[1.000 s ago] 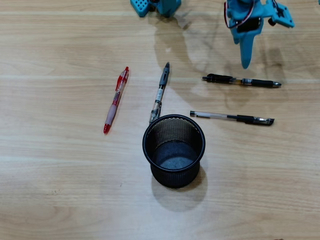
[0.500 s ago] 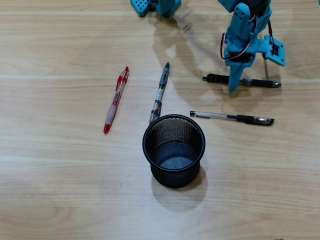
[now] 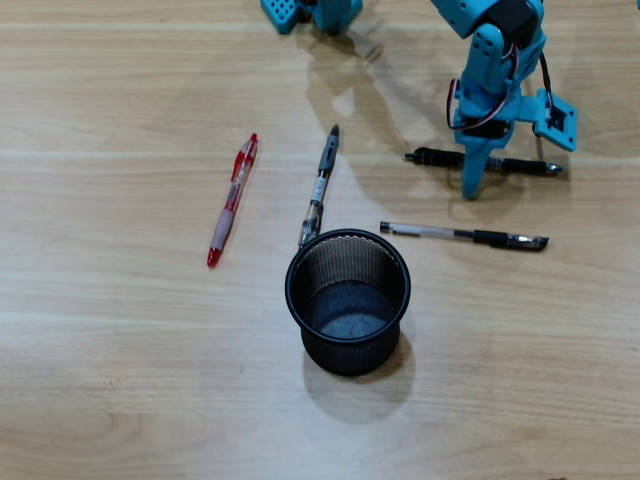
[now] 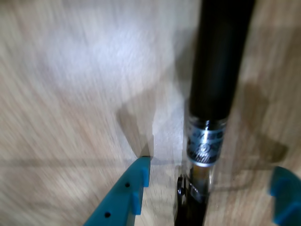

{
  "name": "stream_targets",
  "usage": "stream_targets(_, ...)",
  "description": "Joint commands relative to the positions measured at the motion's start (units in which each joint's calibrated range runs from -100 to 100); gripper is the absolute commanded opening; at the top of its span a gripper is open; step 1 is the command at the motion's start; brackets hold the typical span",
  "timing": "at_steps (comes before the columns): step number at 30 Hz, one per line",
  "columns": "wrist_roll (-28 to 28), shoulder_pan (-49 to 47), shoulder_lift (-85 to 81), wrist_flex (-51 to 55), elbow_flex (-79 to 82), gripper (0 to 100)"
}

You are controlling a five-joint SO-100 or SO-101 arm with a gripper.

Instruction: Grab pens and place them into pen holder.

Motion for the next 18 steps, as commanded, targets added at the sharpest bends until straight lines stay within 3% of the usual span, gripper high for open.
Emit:
stream_targets(1,-1.4,-0.6,-1.1,-2.4,1.4,17)
stream_targets(6,-2.6,-0.7,-1.2,-2.5,1.5,6)
stream_targets(18,-2.6,0.0,-4.7,-2.1,1.2,2)
